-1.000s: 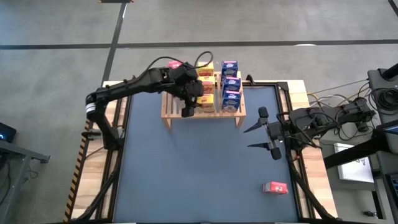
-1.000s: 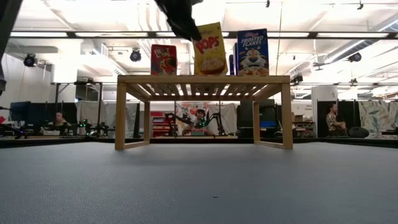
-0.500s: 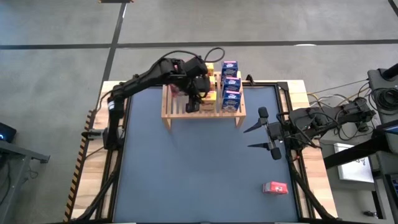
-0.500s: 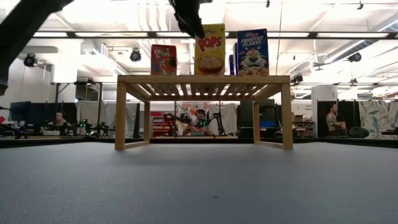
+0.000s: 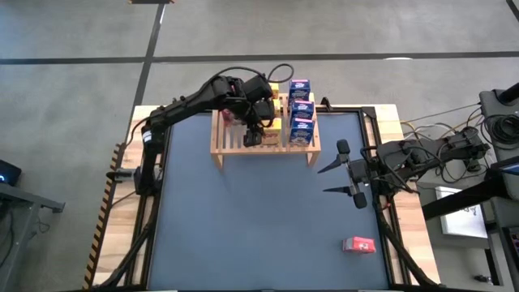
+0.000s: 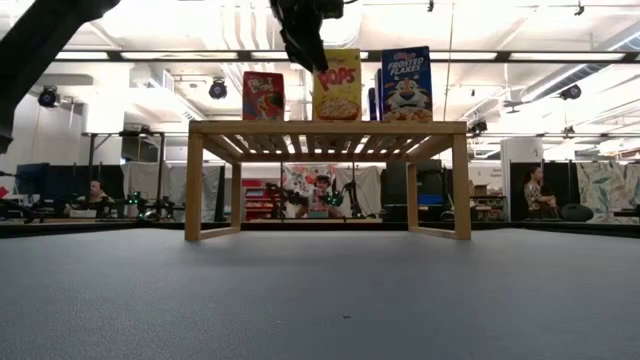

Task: Stack cereal on shelf
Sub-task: Put the yellow cereal box on the shelf aligned with the yellow cereal boxes, then put the red cereal box on the shelf aligned with the red cereal boxes

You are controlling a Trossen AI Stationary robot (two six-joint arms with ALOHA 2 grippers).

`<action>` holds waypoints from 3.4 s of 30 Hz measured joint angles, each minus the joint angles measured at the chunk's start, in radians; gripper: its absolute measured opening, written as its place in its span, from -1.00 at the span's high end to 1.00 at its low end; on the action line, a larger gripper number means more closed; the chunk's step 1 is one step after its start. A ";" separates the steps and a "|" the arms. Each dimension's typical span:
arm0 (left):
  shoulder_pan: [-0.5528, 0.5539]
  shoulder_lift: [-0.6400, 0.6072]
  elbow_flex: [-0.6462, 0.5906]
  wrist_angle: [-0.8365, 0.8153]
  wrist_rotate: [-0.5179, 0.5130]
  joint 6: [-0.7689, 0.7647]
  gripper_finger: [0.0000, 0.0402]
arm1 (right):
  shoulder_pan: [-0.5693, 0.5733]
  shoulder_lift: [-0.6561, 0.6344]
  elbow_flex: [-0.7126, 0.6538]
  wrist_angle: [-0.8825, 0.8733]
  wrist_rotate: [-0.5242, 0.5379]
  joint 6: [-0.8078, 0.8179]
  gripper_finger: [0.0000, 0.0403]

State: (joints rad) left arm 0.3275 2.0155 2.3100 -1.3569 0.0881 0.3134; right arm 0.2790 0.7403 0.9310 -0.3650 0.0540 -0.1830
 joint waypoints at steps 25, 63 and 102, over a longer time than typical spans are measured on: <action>-0.007 -0.123 0.001 -0.054 -0.061 -0.057 -0.52 | 0.000 0.000 0.000 0.006 0.000 0.010 -0.17; -0.583 -1.205 -1.716 1.466 -0.446 -0.429 -0.33 | 0.139 -0.023 0.036 -0.274 0.163 0.313 -0.17; -0.632 -1.159 -2.075 1.981 -0.445 -0.532 -0.33 | 0.577 0.412 0.238 -0.756 0.027 1.153 -0.17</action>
State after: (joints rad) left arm -0.3046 0.8562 0.2348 0.6241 -0.3573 -0.2188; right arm 0.8557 1.1524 1.1694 -1.1210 0.0806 0.9698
